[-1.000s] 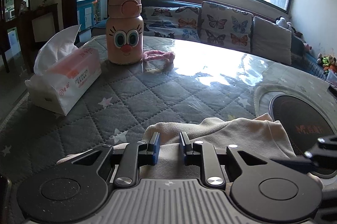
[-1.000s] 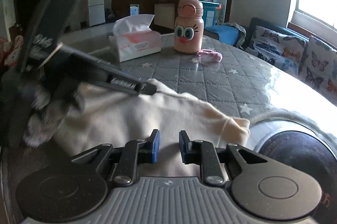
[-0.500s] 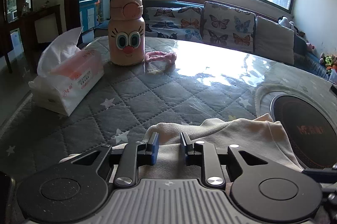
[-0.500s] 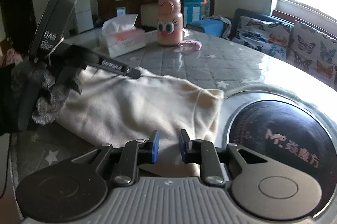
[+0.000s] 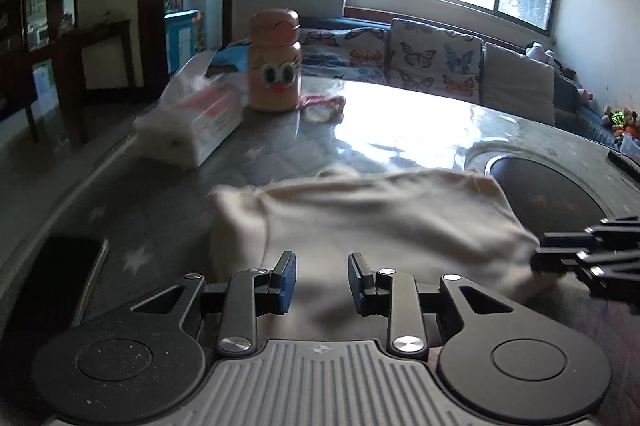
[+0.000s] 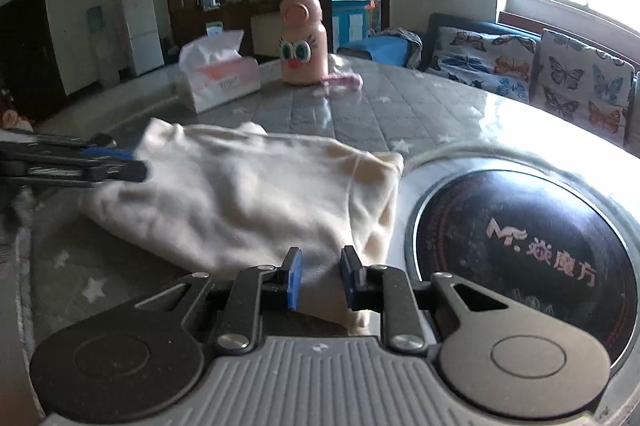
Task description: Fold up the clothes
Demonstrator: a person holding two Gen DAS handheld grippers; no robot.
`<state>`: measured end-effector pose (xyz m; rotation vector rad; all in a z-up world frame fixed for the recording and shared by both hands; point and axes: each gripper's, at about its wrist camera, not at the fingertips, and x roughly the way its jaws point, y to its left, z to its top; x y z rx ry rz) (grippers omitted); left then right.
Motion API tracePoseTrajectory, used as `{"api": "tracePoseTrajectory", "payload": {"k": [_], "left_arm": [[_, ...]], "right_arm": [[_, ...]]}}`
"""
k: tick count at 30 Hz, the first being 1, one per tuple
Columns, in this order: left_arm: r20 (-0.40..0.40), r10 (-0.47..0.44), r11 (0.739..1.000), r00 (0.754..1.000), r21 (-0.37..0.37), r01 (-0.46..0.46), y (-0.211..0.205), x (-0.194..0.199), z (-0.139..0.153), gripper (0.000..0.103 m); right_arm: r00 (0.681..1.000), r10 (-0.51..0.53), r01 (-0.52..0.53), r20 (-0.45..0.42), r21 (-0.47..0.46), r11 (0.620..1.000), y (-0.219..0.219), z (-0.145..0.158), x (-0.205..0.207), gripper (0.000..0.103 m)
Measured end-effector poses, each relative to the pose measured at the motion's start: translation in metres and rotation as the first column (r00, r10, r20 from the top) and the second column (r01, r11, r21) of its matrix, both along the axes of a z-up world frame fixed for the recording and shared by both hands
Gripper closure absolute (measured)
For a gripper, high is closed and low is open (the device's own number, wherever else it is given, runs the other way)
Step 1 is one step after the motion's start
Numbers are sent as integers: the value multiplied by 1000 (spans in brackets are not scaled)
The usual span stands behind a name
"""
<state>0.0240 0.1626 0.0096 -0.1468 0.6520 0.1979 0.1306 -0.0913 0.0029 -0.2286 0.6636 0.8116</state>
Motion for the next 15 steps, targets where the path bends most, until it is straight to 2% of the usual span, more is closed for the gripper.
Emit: {"api": "tracePoseTrajectory", "payload": {"k": [2,6,7,9,12,13,15], "left_arm": [[-12,11,1000,1000,1,-11,1,-7,-5,72],[-14,31,999,999,-9,-31,2,-14,-7,72],[-13,35,999,999,-15,-35,2,-15,-5,71],[-9,38,999,999,-18,-38,-2,-18,-2,60],[-7,38,999,999,-14,-38,-9,-23,2,44],[-10,39,999,999,-12,-39,-11,-25,2,42],[-13,48,999,999,-3,-48,-14,-28,3,28]], "right_arm": [[1000,-7,7,4,4,1000,-2,2,-1,80],[1000,-16,16,14,13,1000,-4,6,-3,61],[1000,-12,11,22,18,1000,-5,8,-6,60],[1000,-9,8,29,32,999,-6,11,-10,45],[1000,-4,3,21,42,999,-6,11,-15,32],[1000,-3,2,18,45,999,-6,11,-16,29],[1000,1,-2,11,51,999,-5,10,-20,24]]}}
